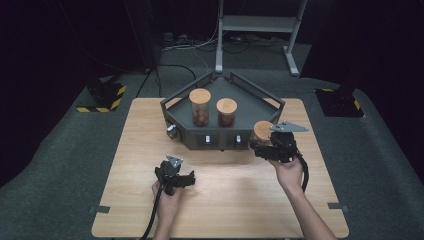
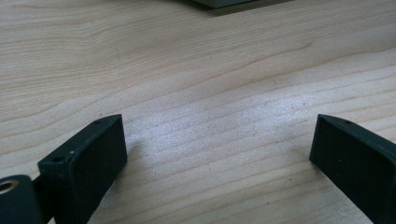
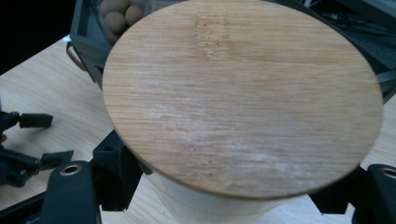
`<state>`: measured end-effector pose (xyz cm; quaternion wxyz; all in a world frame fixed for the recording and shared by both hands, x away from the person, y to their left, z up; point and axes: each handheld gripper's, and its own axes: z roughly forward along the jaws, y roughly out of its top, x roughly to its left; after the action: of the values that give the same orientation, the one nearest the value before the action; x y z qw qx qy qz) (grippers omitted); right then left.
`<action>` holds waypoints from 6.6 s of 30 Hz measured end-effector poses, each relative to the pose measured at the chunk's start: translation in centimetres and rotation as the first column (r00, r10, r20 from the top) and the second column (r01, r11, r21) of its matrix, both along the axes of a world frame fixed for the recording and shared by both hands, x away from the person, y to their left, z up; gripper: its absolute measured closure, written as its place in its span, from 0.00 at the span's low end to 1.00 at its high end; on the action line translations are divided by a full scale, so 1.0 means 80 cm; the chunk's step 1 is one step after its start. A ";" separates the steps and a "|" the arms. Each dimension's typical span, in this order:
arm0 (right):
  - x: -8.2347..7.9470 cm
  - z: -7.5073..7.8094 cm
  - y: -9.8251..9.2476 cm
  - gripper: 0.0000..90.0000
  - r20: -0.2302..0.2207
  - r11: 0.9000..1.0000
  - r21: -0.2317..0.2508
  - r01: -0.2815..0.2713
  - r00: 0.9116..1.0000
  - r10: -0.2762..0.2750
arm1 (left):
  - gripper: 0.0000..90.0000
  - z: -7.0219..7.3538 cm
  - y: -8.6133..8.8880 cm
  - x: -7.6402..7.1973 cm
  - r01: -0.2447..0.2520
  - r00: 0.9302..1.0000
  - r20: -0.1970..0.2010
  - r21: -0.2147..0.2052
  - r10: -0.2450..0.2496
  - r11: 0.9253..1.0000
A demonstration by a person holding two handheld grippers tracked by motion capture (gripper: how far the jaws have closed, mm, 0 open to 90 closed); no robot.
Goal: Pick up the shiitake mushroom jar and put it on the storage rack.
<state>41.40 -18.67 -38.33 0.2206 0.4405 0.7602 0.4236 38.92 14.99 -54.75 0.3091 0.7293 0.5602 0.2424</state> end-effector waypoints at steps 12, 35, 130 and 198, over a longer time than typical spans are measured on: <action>0.021 0.010 0.000 0.28 -0.016 0.999 0.006 0.038 0.999 -0.038 | 0.04 0.000 0.000 0.000 0.000 1.000 0.000 0.000 0.000 1.000; 0.041 0.025 0.010 0.28 -0.009 0.998 -0.018 0.060 0.998 -0.060 | 0.04 0.000 0.000 0.000 0.000 1.000 0.000 0.000 0.000 1.000; 0.156 -0.024 0.036 0.28 -0.032 0.995 -0.087 0.050 0.998 -0.053 | 0.05 0.000 -0.001 -0.001 -0.008 1.000 0.001 0.002 0.008 1.000; 0.057 -0.046 -0.064 0.12 0.037 0.986 0.165 -0.002 0.999 -0.004 | 0.05 0.000 -0.001 0.000 -0.008 1.000 0.001 0.002 0.008 1.000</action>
<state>45.99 -23.81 -42.04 0.1979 0.4497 0.7180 0.4930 38.90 14.91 -54.74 0.3075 0.7274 0.5627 0.2446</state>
